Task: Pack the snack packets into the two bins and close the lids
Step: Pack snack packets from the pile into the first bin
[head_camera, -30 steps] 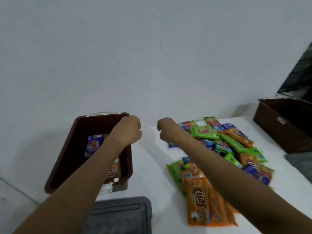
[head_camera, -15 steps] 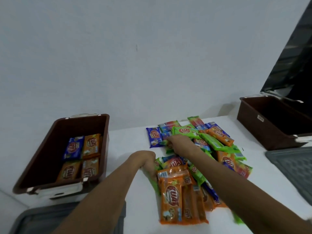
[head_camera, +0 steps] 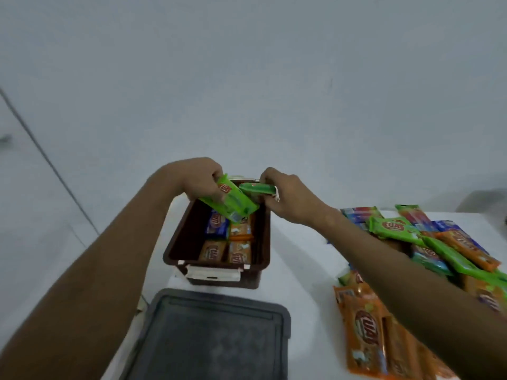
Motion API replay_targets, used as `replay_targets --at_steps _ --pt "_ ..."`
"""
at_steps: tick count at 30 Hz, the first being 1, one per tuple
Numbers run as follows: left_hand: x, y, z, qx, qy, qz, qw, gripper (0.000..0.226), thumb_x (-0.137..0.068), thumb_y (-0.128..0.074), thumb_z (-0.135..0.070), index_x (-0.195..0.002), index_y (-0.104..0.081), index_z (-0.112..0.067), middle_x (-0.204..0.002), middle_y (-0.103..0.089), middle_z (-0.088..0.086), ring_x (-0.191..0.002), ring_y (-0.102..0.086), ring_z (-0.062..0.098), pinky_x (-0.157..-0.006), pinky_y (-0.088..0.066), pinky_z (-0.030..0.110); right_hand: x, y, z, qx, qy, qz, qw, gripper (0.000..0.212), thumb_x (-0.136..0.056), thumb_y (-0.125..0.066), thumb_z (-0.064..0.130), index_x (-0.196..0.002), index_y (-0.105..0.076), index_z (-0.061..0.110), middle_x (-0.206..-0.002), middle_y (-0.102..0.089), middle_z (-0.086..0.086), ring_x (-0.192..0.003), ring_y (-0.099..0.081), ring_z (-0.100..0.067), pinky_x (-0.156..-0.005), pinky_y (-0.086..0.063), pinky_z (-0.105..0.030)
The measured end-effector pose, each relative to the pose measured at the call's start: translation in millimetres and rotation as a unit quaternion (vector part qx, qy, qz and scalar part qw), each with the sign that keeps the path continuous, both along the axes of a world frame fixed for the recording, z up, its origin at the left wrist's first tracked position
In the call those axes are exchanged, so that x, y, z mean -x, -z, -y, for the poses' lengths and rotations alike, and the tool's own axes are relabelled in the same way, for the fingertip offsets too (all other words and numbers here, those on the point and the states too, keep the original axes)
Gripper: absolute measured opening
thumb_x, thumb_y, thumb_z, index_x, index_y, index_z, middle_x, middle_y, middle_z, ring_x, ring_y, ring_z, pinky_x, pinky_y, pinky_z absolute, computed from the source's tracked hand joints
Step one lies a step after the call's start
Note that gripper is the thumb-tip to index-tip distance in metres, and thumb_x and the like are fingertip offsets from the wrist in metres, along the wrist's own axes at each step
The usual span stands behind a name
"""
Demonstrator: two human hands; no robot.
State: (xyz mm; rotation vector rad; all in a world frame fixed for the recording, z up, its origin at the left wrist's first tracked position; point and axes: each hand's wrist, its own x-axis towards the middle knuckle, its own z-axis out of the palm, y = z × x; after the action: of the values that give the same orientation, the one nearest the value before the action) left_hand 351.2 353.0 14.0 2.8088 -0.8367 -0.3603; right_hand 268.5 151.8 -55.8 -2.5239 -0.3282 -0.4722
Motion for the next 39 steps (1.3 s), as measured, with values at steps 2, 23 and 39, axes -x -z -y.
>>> replay_targets --at_steps 2,23,39 --pt "-2.4 15.8 -23.6 -0.033 -0.021 0.004 0.999 0.021 -0.08 -0.073 -0.019 -0.082 -0.055 -0.008 -0.08 -0.057 0.011 -0.063 -0.057 0.027 -0.048 -0.045 0.027 -9.3 7.2 -22.9 0.012 -0.021 -0.03 0.999 0.017 -0.079 -0.06 0.005 -0.094 -0.054 0.006 -0.086 -0.067 -0.01 -0.07 -0.057 -0.022 -0.062 -0.046 -0.032" --pt "-4.0 125.3 -15.1 -0.194 0.064 -0.024 0.979 0.038 -0.09 -0.057 -0.01 -0.128 -0.06 -0.011 -0.127 -0.058 0.012 -0.114 -0.056 0.028 -0.092 -0.047 0.03 -38.9 77.4 -88.1 0.254 0.01 -0.315 0.914 0.043 -0.091 -0.06 0.012 -0.133 -0.049 0.008 -0.127 -0.058 -0.014 -0.114 -0.057 -0.029 -0.098 -0.045 -0.034" --pt "125.9 165.7 214.5 -0.116 0.292 -0.167 0.935 0.075 -0.069 -0.078 -0.056 -0.132 -0.05 -0.026 -0.129 -0.06 -0.004 -0.115 -0.058 0.019 -0.095 -0.046 0.029 125.8 79.4 177.8 0.188 0.215 -0.453 0.844 0.046 -0.087 -0.064 0.024 -0.129 -0.05 0.013 -0.129 -0.055 -0.008 -0.109 -0.057 -0.027 -0.087 -0.051 -0.037"
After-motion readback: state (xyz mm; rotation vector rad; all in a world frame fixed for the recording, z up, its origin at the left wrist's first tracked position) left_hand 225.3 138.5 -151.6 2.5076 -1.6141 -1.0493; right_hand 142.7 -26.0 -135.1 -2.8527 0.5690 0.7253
